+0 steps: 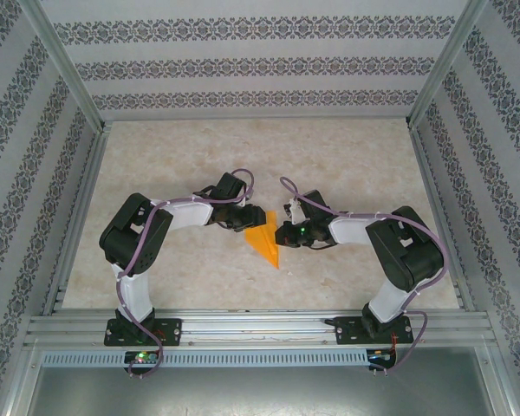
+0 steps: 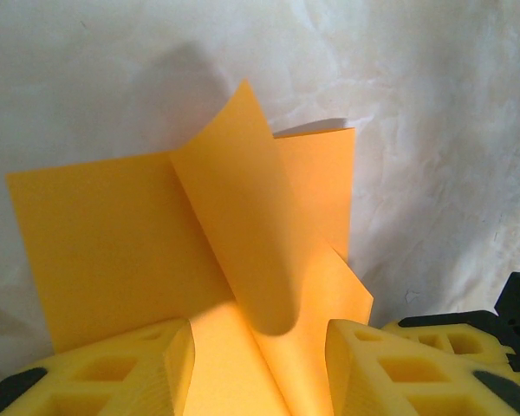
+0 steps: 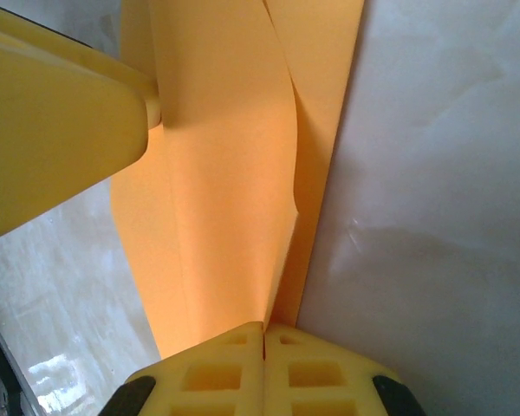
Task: Fold a paper plane with a square sheet of paper (fold left side to right side)
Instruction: Fourth fold the wing at the center of the table.
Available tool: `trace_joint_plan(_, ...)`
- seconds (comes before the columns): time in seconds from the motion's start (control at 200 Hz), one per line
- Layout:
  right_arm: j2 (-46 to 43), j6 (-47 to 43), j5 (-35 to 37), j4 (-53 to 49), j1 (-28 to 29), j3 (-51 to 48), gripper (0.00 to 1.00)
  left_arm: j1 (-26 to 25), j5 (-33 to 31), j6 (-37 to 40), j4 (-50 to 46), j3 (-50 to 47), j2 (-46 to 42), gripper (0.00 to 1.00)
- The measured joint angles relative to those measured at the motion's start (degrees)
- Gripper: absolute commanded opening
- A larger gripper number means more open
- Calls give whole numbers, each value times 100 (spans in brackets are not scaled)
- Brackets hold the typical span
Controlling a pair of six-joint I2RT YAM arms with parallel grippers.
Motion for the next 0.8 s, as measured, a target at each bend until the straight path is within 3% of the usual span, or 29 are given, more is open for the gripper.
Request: trace_joint_plan(0.799,133,-22,-79,-11,-7,66,0,0,9,7,-131,7,-142,53)
